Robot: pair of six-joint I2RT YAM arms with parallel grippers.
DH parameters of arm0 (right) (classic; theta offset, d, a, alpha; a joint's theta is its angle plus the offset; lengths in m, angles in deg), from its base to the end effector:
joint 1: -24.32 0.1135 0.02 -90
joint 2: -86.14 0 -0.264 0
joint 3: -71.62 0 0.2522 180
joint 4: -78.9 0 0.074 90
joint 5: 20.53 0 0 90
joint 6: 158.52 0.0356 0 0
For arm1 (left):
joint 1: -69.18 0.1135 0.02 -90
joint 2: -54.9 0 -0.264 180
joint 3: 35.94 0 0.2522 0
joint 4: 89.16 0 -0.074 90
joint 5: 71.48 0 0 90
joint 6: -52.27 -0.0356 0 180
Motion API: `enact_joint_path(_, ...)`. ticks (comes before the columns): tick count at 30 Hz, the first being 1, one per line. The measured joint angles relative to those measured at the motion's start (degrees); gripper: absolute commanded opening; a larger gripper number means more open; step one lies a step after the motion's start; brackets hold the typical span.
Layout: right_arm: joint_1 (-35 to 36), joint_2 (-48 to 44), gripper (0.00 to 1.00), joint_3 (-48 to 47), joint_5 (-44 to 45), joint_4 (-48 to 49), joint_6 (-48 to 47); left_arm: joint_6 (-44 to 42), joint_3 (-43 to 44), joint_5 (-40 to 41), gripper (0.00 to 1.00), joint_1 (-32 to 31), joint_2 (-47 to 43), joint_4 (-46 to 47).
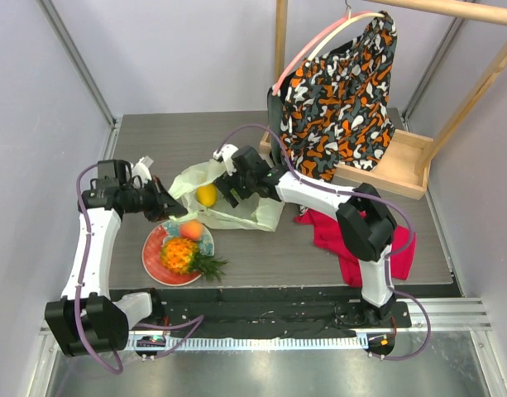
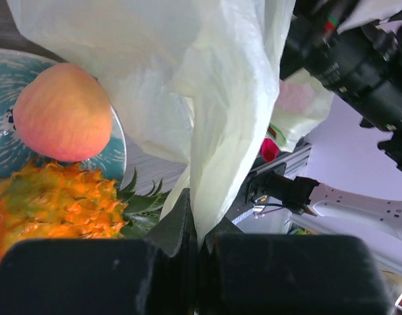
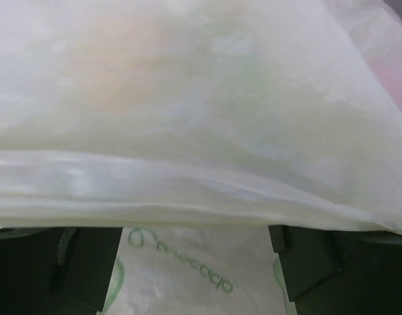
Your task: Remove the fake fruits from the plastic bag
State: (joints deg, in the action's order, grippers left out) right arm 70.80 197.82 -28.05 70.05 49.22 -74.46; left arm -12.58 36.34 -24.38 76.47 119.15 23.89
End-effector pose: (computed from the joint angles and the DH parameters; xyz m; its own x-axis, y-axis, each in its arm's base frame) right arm 0.3074 0.3232 0.2335 -0.3810 -0.5515 -0.7420 -0.7634 0.6404 -0.0840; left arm 0.2081 0.0022 0.3008 -0.8776 -0.4261 -0.2195 -0.1297 0.6519 -0.7471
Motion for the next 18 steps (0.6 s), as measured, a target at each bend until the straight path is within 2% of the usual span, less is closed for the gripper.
enact_joint_path(7, -1.75, 6.51, 0.97, -8.07, 4.74, -0.37, 4.00, 0.17, 0.50, -1.40, 0.00, 0.00, 0.98, 0.70)
enact_joint_path(11, -2.10, 10.32, 0.94, -12.35, 5.81, -0.39, 5.42, 0.20, 0.50, -1.86, 0.00, 0.00, 1.16, 0.72)
enact_joint_path(15, -2.08, 13.75, 0.82, -13.92, 5.92, -0.39, 6.34, 0.20, 0.50, -1.99, 0.00, -0.02, 1.22, 0.72)
enact_joint_path(17, -2.10, 15.47, 0.71, -13.97, 6.12, -0.44, 6.60, 0.22, 0.50, -1.97, 0.00, -0.02, 1.33, 0.72)
enact_joint_path(18, -2.10, 15.89, 0.62, -13.97, 6.19, -0.46, 6.54, 0.22, 0.50, -1.97, 0.00, -0.02, 1.40, 0.74)
